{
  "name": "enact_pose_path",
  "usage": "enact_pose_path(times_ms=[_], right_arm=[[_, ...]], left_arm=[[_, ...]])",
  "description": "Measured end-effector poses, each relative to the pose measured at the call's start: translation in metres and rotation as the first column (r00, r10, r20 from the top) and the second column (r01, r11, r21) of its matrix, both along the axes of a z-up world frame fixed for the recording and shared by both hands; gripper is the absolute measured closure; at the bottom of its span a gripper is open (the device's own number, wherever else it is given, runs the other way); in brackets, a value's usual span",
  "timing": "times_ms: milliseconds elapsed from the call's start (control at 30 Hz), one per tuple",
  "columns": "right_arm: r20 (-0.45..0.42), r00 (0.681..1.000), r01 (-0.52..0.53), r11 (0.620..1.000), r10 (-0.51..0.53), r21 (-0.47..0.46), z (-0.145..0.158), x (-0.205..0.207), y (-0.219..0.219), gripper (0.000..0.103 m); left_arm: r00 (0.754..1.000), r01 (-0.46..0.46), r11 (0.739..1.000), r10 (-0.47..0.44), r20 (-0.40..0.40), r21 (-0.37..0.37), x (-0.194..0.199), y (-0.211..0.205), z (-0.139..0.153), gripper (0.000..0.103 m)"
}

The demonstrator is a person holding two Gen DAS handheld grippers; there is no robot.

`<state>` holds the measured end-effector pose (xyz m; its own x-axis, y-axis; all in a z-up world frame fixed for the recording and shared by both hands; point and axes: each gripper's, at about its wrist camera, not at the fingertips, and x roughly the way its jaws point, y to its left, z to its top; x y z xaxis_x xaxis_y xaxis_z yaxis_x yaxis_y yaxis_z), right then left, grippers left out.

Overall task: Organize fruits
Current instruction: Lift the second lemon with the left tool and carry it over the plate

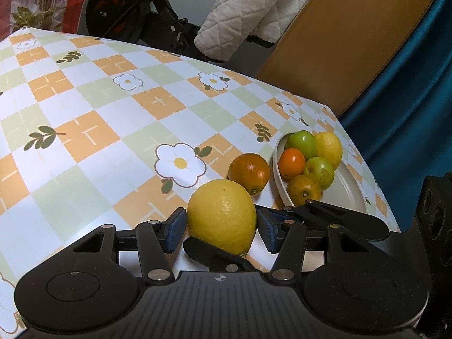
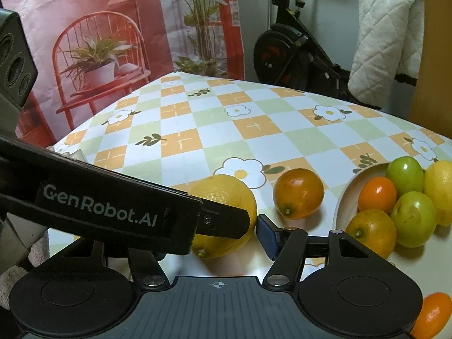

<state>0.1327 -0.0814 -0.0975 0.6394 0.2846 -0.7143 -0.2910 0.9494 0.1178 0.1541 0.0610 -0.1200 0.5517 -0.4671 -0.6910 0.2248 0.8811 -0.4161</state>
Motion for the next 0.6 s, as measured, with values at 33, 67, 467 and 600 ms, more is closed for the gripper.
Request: enact_pose_path(times_ms=[33,67,467,600], right_arm=[[0.000,1.000,0.006,1.000,-0.006,0.003,0.000,0.000,-0.001,0.049],[0.000,1.000,0.008,1.000,-0.008,0.008,-0.001,-0.001,-0.002,0.050],[0.055,0.998,0.038,0.998,-0.041,0.049,0.012,-0.019,-0.012,0.050],[0.083,0.995,0.055,0.996,-0.060,0.064,0.018,-0.025,-0.019,0.050]], left_arm=[[1.000,-0.001,1.000,0.001,-0.001,0.000,0.000,0.000,0.000,0.046],[1.000,-0.003,1.000,0.003,0.002,0.000,-0.001,-0.001,-0.001,0.046],[0.999,0.013,1.000,-0.013,0.042,0.020,-0.013,-0.010,0.017,0.045],[0.998,0.025,0.999,-0.028,0.059,0.037,-0.016,-0.020,0.027,0.045]])
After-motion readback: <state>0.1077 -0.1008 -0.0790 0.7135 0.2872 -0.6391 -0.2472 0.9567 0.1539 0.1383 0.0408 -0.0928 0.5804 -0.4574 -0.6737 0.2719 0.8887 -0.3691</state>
